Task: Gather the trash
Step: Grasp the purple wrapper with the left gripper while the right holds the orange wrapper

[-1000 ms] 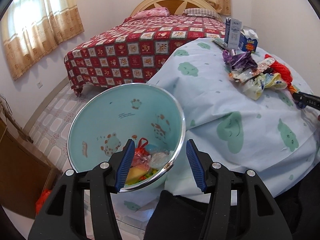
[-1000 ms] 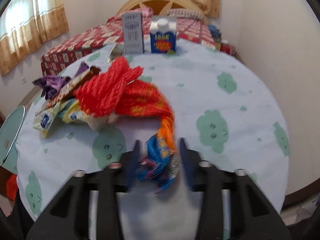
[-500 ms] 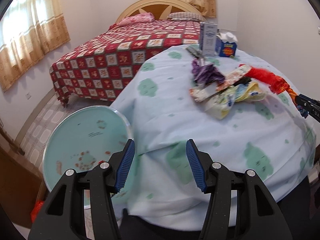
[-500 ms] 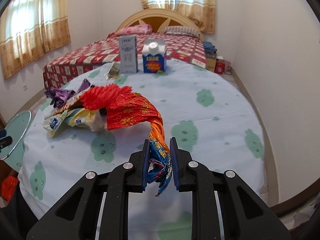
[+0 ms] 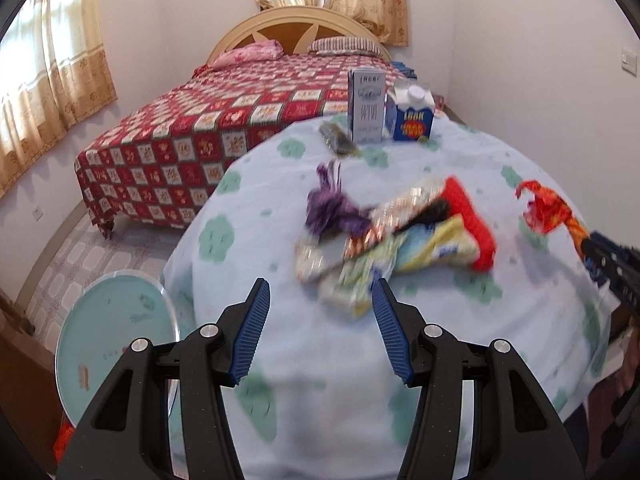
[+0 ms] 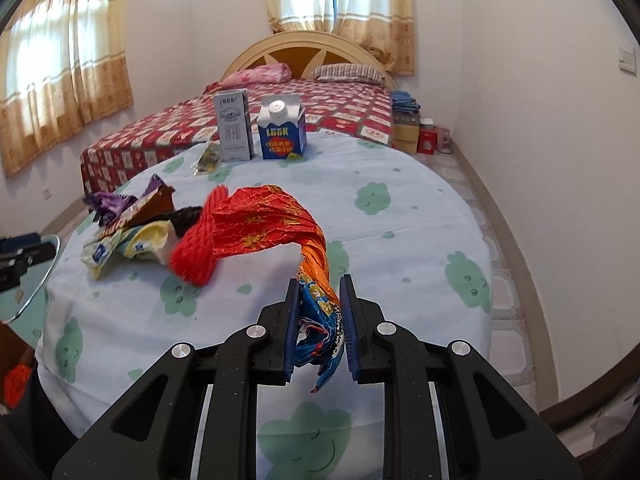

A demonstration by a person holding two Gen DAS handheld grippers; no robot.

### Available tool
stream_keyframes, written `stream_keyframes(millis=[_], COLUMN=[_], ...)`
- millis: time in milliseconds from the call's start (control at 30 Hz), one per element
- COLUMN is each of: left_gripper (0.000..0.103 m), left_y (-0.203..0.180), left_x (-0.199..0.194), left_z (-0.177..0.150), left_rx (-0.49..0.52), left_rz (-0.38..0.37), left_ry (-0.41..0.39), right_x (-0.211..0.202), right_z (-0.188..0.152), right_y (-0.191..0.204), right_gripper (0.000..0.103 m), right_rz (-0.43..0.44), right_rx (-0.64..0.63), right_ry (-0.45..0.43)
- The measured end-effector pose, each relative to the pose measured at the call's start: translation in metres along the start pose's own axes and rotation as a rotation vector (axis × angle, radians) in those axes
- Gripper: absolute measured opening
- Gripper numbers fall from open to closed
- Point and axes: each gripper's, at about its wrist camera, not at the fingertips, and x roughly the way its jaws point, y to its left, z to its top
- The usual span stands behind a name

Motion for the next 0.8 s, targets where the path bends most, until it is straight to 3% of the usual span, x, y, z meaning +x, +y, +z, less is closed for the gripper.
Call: stream_keyframes(millis=[333, 367, 433, 600, 800], left_gripper=[0.053, 0.05, 0.009, 0.0, 0.0], left_y=[-0.01, -0.01, -0.01, -0.004, 0.016], left_x=[0.048, 0.054, 0.065, 0.056, 0.02], left_z=[0.046, 0.047, 0.045, 0.039, 0.034], left_rx=[-0.014, -0.01, -0.005, 0.017, 0.028], left_rz=[0.02, 0.023, 0.001, 0.009, 0.011], left_ry=[0.015, 0.026, 0.066, 0.046, -0.008], right_x=[0.016, 0.017, 0.019, 0.015, 0.005], right_z=[0.006, 0.007, 0.008, 0.013, 0.017], right_y=[0.017, 0.017, 0.018, 0.024, 0.038], right_gripper=[0.021, 0.021, 0.021, 0.021, 0.021], right_rz=[0.051, 0.054, 0.063, 0.079, 0.098], right_rx=[0.0, 0.001, 0.008, 0.009, -0.009], right_ry=[-0.009, -0.008, -0.01, -0.03, -0.057])
